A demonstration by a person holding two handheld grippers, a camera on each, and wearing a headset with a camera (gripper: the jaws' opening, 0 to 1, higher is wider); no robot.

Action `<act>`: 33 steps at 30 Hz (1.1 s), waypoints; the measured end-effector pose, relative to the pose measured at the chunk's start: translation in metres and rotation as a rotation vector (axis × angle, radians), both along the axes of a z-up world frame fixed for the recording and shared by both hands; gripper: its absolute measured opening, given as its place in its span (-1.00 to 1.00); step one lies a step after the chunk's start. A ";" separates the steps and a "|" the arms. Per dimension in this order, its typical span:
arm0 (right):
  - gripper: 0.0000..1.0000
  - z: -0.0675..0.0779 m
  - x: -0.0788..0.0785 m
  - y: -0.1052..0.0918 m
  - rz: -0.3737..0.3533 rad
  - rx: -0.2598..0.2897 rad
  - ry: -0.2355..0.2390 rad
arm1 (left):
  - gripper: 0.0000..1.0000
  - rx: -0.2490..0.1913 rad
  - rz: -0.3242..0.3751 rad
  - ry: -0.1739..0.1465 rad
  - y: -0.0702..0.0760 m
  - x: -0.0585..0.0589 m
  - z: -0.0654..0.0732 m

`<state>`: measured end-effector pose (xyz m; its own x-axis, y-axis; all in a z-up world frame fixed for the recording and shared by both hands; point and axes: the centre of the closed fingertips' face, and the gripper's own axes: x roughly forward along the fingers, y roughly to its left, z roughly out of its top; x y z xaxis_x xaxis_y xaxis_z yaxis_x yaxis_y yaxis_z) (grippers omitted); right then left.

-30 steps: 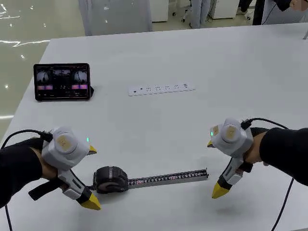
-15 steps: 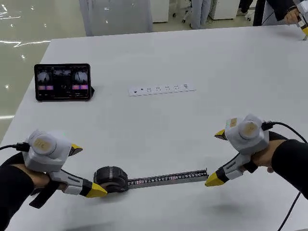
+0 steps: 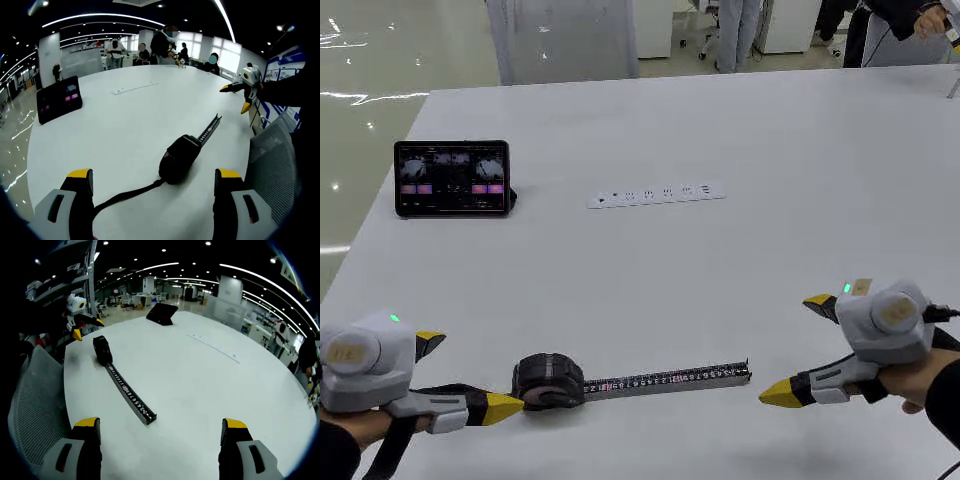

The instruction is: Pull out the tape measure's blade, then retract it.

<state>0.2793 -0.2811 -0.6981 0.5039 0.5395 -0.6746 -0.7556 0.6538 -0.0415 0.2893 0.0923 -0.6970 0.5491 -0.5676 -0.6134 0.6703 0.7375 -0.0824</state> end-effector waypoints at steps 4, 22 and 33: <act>0.98 0.000 -0.014 -0.010 -0.052 0.030 -0.017 | 0.98 0.000 0.067 -0.053 0.012 -0.008 0.003; 0.98 -0.008 -0.080 -0.026 -0.156 0.065 -0.036 | 0.98 -0.035 0.130 -0.071 0.012 -0.062 -0.008; 0.98 -0.013 -0.097 -0.027 -0.176 0.076 -0.045 | 0.98 -0.049 0.147 -0.057 0.019 -0.081 -0.013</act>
<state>0.1820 -0.3082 -0.7106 0.6240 0.4889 -0.6096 -0.6276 0.7783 -0.0182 0.2079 0.1109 -0.7096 0.6613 -0.5072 -0.5526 0.5602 0.8239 -0.0857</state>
